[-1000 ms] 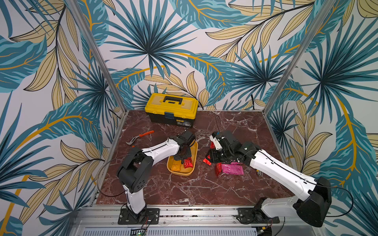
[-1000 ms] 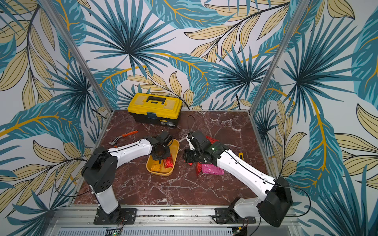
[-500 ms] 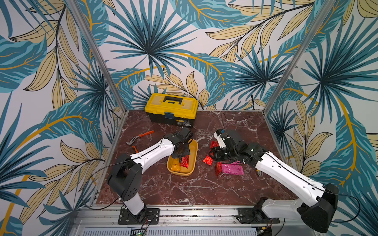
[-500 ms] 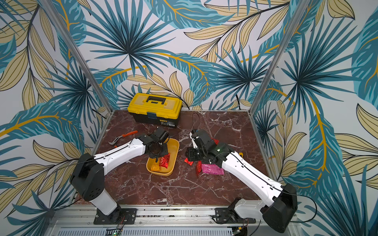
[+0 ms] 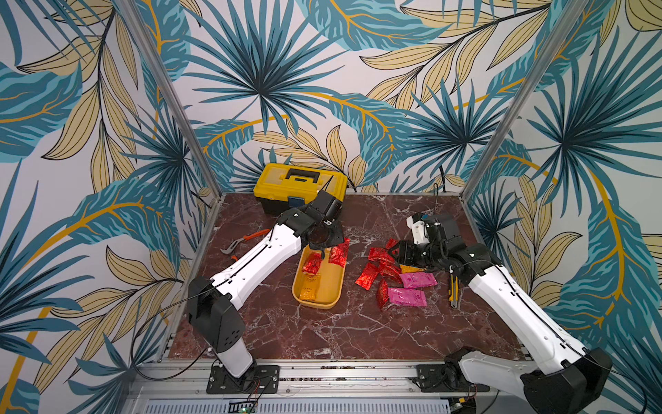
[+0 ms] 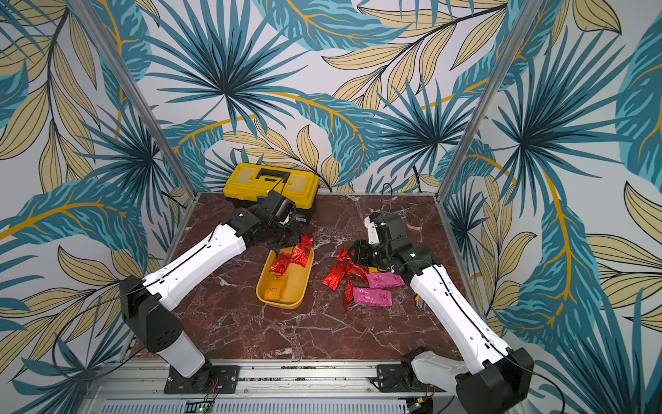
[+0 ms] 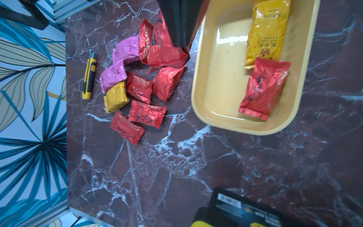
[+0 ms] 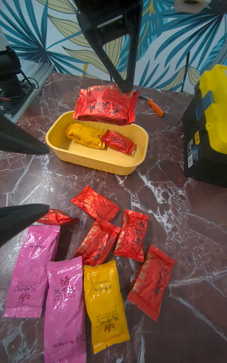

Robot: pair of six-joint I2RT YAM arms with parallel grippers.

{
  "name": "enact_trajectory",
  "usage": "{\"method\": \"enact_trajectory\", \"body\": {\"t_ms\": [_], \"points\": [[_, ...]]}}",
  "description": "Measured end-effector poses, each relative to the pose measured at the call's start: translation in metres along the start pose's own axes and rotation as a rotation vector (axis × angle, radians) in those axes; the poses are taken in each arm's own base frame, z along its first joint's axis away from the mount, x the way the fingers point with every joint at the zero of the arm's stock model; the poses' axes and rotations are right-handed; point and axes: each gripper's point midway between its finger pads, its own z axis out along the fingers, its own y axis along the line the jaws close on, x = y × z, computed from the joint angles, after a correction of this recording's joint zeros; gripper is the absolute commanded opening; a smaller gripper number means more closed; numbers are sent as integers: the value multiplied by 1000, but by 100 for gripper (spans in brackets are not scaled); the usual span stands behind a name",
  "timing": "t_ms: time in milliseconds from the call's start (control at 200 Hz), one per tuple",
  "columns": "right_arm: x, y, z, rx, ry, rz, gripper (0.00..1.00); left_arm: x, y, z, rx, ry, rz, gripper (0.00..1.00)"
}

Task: Take the tea bags out of the storage box
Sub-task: Place the tea bag at the center of the board.

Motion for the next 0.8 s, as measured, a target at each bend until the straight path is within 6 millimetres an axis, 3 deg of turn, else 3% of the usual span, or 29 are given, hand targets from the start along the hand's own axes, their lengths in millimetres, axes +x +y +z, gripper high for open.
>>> {"method": "enact_trajectory", "body": {"t_ms": [155, 275, 556, 801], "points": [[0, -9, -9, -13, -12, 28, 47, -12, -33, 27, 47, 27, 29, 0], [6, -15, -13, -9, -4, 36, 47, -11, -44, 60, 60, 70, 38, 0], [16, -22, -22, -4, 0, 41, 47, 17, -30, 136, 15, 193, 20, 0], [23, -26, -18, 4, 22, 50, 47, 29, -23, 166, 8, 235, -1, 3]]}}
